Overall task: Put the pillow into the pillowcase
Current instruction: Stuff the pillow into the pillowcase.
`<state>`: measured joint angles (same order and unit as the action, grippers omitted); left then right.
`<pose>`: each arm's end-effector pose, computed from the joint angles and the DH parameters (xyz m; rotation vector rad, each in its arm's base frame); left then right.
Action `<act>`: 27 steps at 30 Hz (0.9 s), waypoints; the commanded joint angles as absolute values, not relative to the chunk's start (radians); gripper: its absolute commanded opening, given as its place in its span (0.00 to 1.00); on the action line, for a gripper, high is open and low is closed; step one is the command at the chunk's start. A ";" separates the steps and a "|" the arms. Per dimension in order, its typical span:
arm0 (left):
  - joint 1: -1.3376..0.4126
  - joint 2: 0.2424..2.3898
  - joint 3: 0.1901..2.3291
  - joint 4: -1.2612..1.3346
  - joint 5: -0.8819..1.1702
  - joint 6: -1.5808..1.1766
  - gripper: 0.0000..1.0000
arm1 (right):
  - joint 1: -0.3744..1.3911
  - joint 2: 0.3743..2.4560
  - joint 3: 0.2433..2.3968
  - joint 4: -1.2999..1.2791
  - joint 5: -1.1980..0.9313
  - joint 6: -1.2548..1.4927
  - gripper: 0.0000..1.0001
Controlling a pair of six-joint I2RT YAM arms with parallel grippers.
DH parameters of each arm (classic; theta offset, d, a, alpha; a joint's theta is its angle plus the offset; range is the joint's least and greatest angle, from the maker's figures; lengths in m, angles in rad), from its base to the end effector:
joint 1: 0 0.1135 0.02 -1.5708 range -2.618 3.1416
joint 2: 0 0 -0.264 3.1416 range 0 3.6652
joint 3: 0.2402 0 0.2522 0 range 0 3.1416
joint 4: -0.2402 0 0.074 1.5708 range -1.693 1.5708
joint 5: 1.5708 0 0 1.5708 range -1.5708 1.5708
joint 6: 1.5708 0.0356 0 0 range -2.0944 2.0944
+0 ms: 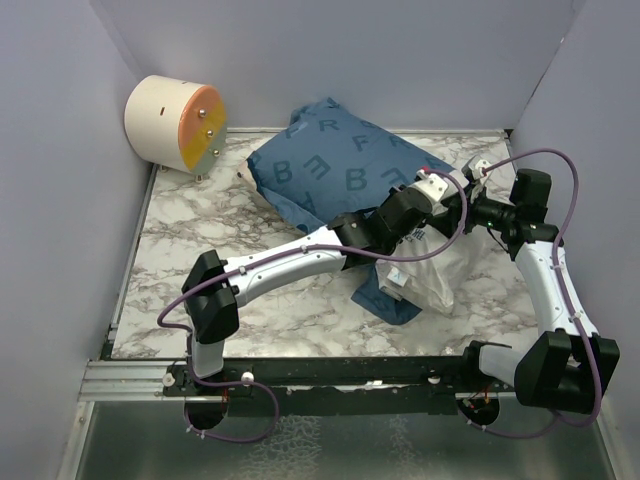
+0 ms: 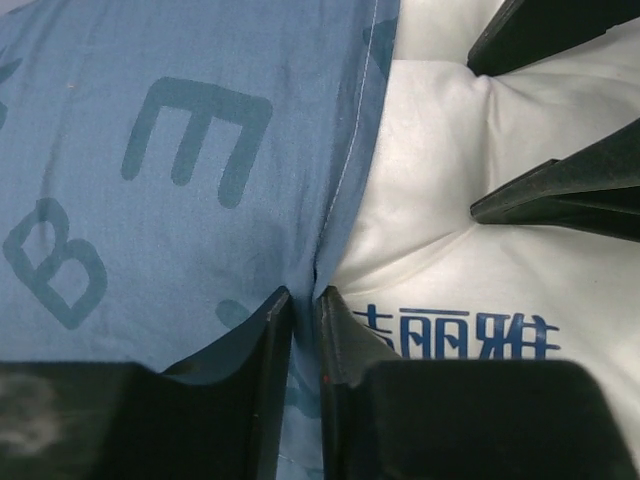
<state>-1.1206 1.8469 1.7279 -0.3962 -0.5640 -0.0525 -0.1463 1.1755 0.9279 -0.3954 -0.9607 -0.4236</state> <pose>0.2055 -0.3815 0.3467 0.7185 1.8706 -0.1608 0.2477 -0.0070 0.2987 -0.7613 1.8330 0.6903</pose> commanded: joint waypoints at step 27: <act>-1.024 1.801 1.779 -0.348 -0.393 -0.157 0.43 | -0.143 1.224 0.892 -0.450 -0.996 -0.428 0.64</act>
